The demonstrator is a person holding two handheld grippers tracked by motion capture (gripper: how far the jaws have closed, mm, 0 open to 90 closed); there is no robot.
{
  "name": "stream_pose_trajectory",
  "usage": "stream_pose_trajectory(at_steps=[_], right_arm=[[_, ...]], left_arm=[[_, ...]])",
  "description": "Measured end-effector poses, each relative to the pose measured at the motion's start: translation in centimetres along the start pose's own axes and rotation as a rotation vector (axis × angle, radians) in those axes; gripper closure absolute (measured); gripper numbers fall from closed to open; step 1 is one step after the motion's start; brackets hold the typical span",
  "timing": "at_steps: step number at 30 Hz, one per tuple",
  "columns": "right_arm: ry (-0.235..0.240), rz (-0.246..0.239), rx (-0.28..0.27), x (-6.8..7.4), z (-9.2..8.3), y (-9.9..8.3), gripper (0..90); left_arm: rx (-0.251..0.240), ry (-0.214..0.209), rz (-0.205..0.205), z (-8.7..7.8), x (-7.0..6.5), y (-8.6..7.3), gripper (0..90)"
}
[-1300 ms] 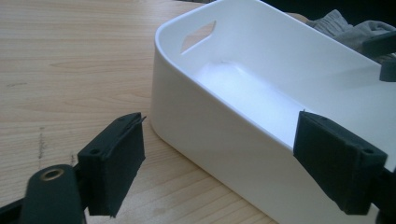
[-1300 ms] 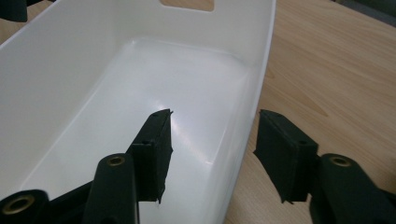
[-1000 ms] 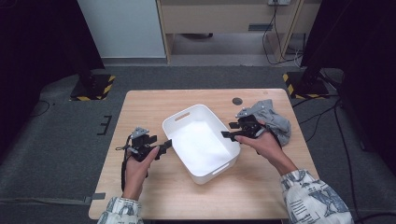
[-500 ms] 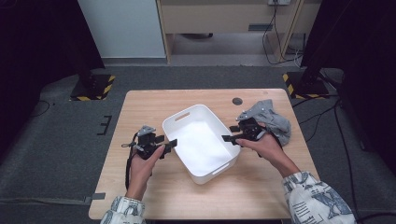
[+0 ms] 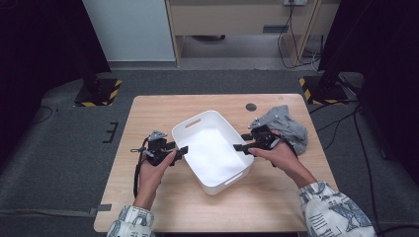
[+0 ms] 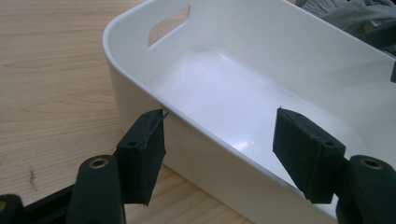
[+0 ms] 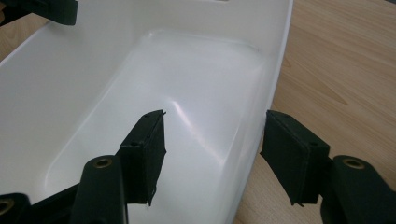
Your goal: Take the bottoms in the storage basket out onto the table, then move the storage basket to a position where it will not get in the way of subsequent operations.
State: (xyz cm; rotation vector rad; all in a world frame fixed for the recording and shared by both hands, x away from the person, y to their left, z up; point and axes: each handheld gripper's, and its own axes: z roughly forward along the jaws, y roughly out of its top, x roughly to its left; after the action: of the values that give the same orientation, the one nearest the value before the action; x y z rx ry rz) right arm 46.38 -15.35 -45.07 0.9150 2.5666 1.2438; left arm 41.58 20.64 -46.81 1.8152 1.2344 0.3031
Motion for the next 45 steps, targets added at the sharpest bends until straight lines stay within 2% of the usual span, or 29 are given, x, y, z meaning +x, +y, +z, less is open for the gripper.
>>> stream_pose_trajectory(at_steps=[8, 16, 22, 25, 29, 32, 35, 38, 41, 45], right_arm=[[0.002, -0.001, 0.0, 0.0, 0.0, 0.0, 37.9], [-0.002, -0.003, 0.006, 0.3, -0.1, 0.0, 36.6], [-0.006, -0.003, 0.013, 0.3, -0.2, 0.0, 35.9], [-0.008, 0.0, 0.012, 0.4, -0.2, 0.0, 35.6], [-0.005, -0.003, 0.015, 0.6, -0.3, -0.1, 37.0], [-0.007, 0.003, -0.013, 0.4, -0.7, -0.1, 38.6], [-0.018, 0.009, -0.045, 0.0, -1.7, -0.1, 44.1], [-0.048, 0.013, -0.062, -0.4, -2.5, -0.2, 48.4], [-0.099, 0.015, -0.047, -0.9, -3.0, -0.5, 52.0], [-0.137, 0.027, -0.011, -1.6, -2.7, -1.2, 53.2]], left_arm=[[0.004, 0.006, -0.004, 0.1, 0.2, 0.3, 32.4], [0.024, 0.017, 0.01, 0.8, 0.3, 1.1, 32.0], [0.051, 0.017, 0.026, 2.1, 0.5, 2.7, 31.8], [0.054, 0.016, 0.029, 3.0, 0.8, 3.3, 31.5], [0.052, 0.016, 0.054, 3.7, 1.3, 3.9, 32.6], [0.037, 0.034, 0.059, 3.2, 1.8, 3.9, 31.0], [0.022, 0.034, 0.053, 2.2, 1.9, 4.0, 31.0], [0.015, 0.051, 0.058, 1.3, 1.6, 3.9, 30.8], [0.01, 0.063, 0.058, 0.5, 1.3, 3.4, 30.7], [0.004, 0.06, 0.067, -0.2, 0.9, 2.7, 30.6]])
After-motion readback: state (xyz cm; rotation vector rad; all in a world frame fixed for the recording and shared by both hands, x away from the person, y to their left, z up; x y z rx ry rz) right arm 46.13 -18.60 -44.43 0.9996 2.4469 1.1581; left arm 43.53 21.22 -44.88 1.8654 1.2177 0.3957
